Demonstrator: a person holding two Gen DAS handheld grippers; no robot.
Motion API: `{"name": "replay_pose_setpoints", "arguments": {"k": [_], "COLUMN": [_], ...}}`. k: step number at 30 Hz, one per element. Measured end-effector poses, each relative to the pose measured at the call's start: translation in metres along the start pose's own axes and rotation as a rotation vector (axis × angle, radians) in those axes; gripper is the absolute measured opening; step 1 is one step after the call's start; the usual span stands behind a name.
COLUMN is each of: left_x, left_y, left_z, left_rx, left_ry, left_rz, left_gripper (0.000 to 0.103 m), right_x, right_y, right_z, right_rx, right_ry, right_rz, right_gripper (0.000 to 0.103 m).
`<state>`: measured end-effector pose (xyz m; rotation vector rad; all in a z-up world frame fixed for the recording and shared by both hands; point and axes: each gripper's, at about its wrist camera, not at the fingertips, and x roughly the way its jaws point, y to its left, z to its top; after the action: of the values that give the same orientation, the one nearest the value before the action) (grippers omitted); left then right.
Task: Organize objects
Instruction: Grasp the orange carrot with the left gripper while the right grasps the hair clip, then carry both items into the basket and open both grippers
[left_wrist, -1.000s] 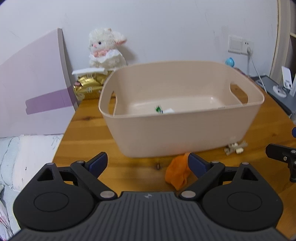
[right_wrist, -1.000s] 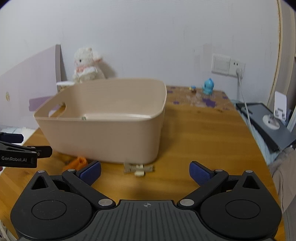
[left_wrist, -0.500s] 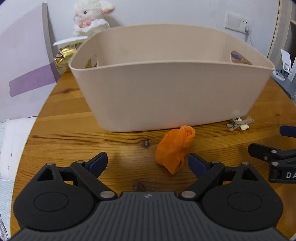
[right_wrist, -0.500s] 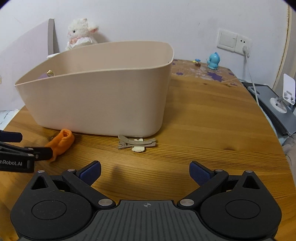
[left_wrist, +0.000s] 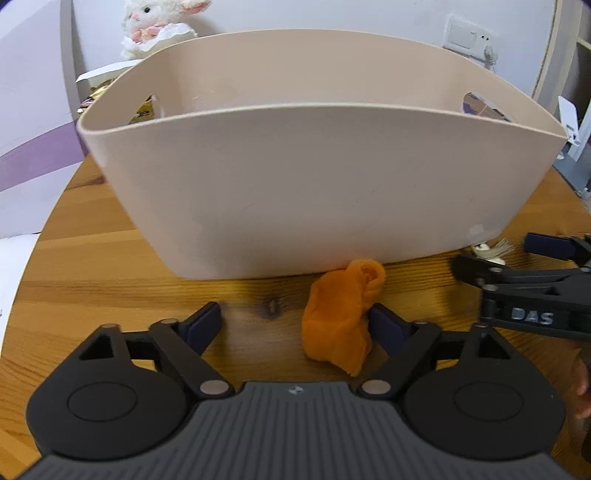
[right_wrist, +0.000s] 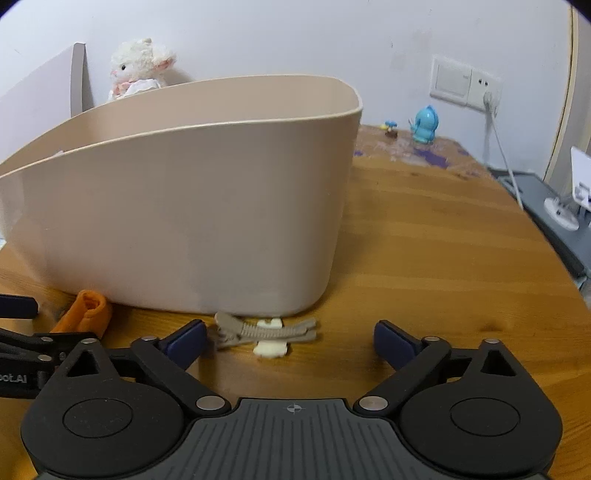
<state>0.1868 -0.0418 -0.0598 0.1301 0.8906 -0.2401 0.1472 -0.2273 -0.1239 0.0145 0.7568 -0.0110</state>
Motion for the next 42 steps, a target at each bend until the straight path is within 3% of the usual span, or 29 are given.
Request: {"name": "replay_pose_setpoints", "arguments": {"k": [4, 7, 9, 14, 23, 33, 42], "left_x": [-0.001, -0.004, -0.007, -0.014, -0.041, -0.097, -0.139], "left_y": [-0.004, -0.009, -0.013, -0.020, -0.013, -0.002, 0.000], "left_z": [0.001, -0.001, -0.002, -0.008, -0.018, -0.022, 0.000], "left_rx": [0.020, 0.035, 0.047, 0.069, 0.040, 0.022, 0.022], "left_ry": [-0.022, -0.030, -0.028, -0.023, -0.056, -0.174, -0.299], "left_rz": [-0.018, -0.033, -0.046, -0.032, -0.053, -0.022, 0.004], "left_gripper": [0.068, 0.049, 0.029, 0.013, 0.011, 0.011, 0.011], "right_x": [-0.002, -0.007, -0.009, -0.018, -0.057, -0.126, -0.168], "right_y": [0.001, 0.004, 0.006, 0.001, -0.009, -0.009, -0.008], "right_z": [-0.001, -0.005, -0.005, -0.008, -0.019, -0.007, 0.020], "right_rx": [-0.009, -0.033, -0.046, -0.019, 0.014, -0.003, -0.018], "right_ry": [-0.016, -0.029, -0.025, -0.011, -0.027, -0.162, -0.296], "right_rz": [0.013, 0.022, 0.019, 0.044, 0.084, 0.146, 0.170], "right_gripper": [0.080, 0.054, 0.054, 0.054, 0.054, 0.054, 0.054]}}
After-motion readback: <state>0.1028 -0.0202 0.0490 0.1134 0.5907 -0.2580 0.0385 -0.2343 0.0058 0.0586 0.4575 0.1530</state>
